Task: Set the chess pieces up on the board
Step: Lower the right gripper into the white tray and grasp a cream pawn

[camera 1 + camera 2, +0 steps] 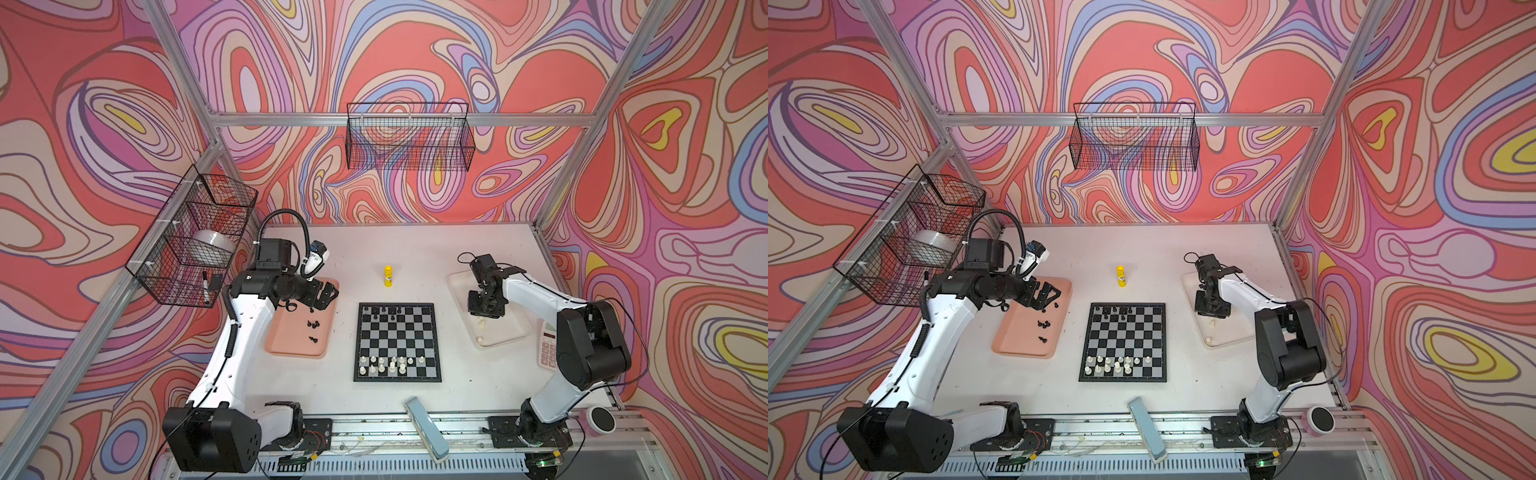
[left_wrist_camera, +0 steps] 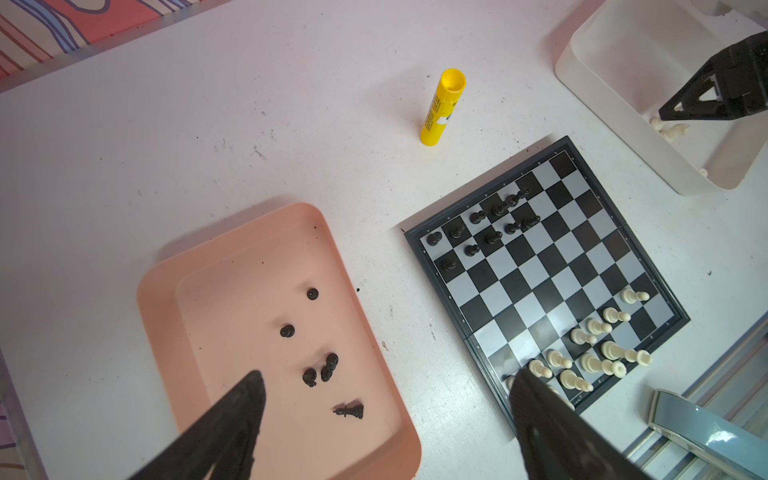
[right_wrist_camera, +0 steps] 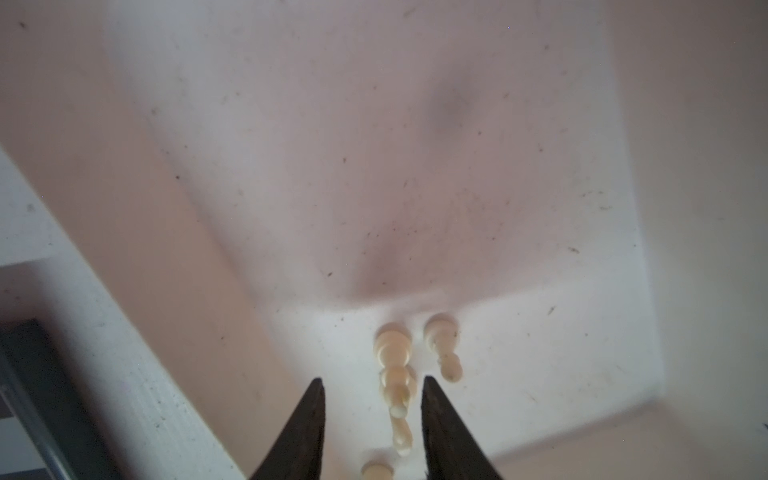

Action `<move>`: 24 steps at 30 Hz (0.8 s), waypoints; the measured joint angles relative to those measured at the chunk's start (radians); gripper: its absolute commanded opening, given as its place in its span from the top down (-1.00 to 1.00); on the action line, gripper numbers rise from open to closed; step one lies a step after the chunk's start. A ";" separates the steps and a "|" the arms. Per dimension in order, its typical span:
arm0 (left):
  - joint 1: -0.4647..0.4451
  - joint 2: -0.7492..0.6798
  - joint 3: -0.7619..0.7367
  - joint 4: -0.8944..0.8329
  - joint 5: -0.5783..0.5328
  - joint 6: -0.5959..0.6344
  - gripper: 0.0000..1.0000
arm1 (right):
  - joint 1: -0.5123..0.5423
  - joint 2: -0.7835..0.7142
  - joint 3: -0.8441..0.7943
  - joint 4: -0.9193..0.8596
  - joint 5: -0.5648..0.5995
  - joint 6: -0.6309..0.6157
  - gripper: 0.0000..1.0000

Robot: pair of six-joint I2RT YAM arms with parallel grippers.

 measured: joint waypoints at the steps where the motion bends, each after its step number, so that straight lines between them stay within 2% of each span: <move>1: 0.000 0.000 0.000 -0.002 0.000 0.000 -0.86 | 0.000 0.003 0.000 0.002 0.001 -0.002 0.31; 8: 0.000 0.000 0.000 -0.007 0.000 0.000 -0.86 | 0.000 0.012 0.000 0.008 0.003 -0.003 0.32; 10: 0.000 0.000 0.000 -0.007 0.000 0.000 -0.86 | 0.000 0.020 0.000 0.008 0.008 -0.005 0.39; 19: -0.001 0.003 0.000 -0.007 0.000 0.000 -0.86 | 0.000 0.038 0.000 0.010 0.026 -0.009 0.43; 23: -0.005 0.004 0.000 -0.007 0.000 0.000 -0.86 | 0.000 0.038 0.000 0.010 0.029 -0.011 0.52; 24: -0.005 0.004 0.000 -0.007 0.000 0.000 -0.86 | 0.000 0.038 0.000 0.011 0.029 -0.013 0.60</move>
